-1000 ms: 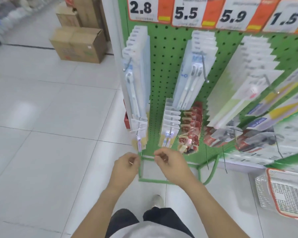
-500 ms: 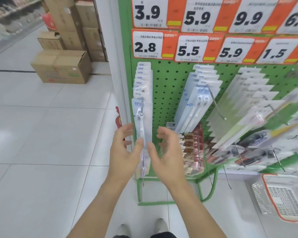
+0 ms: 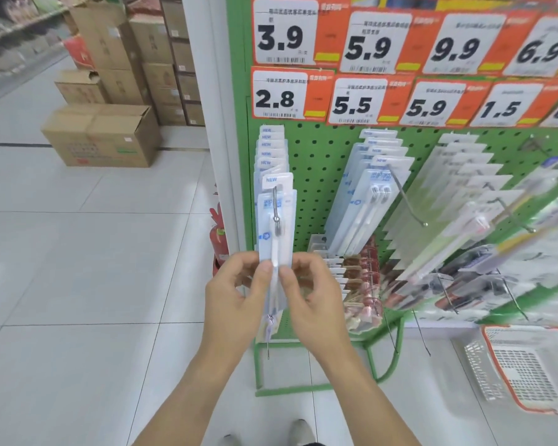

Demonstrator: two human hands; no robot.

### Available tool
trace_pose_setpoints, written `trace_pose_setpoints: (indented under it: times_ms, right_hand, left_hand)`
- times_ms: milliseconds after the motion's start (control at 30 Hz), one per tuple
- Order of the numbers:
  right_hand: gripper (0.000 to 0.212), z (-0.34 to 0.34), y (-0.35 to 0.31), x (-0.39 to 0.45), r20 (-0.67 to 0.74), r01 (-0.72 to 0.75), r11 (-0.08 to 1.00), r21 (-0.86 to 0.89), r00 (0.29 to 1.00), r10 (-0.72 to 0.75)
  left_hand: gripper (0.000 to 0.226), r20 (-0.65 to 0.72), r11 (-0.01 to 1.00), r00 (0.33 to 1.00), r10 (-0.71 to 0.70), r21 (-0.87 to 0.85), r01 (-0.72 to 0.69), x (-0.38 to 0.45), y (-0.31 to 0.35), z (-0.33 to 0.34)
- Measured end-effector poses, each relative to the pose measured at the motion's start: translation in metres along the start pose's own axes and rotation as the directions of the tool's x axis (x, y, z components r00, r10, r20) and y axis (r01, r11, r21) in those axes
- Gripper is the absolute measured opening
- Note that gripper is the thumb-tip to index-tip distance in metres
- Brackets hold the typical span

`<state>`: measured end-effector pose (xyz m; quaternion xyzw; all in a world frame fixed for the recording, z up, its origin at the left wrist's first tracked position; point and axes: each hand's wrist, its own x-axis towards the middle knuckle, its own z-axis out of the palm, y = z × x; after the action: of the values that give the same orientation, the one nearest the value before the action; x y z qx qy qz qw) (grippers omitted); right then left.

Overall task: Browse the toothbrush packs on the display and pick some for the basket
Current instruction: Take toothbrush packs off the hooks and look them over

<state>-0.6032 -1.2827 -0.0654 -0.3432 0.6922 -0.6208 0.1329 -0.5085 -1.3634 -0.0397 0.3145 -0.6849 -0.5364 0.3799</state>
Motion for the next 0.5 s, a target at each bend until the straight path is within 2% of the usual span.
trace_pose_setpoints:
  times_ms: [100, 200, 267, 400, 500]
  right_hand:
    - [0.002, -0.007, 0.0, -0.007, 0.082, -0.02, 0.999, 0.03, 0.996, 0.018]
    - [0.004, -0.013, -0.001, -0.01, 0.155, 0.005, 1.0, 0.007, 0.988, -0.006]
    - [0.006, -0.015, -0.003, -0.013, 0.191, 0.002, 1.0, -0.007, 0.982, 0.0]
    - [0.008, -0.018, -0.006, -0.021, 0.248, -0.01, 0.999, -0.053, 0.968, 0.023]
    - [0.005, -0.024, -0.01, -0.024, 0.258, -0.018, 0.999, -0.036, 0.966, 0.026]
  left_hand:
    - [0.013, 0.069, 0.998, 0.997, 0.034, 0.047, -0.037, -0.007, -0.001, -0.006]
    - [0.021, 0.106, 0.997, 0.991, 0.076, -0.002, -0.076, -0.014, 0.004, -0.011]
    - [0.024, 0.1, 0.994, 0.99, 0.104, -0.052, -0.099, -0.018, 0.01, -0.014]
    - [0.014, 0.055, 0.982, 0.996, 0.077, -0.177, -0.066, -0.023, 0.021, -0.018]
    - [0.013, 0.039, 0.975, 0.995, 0.096, -0.205, -0.086, -0.024, 0.025, -0.018]
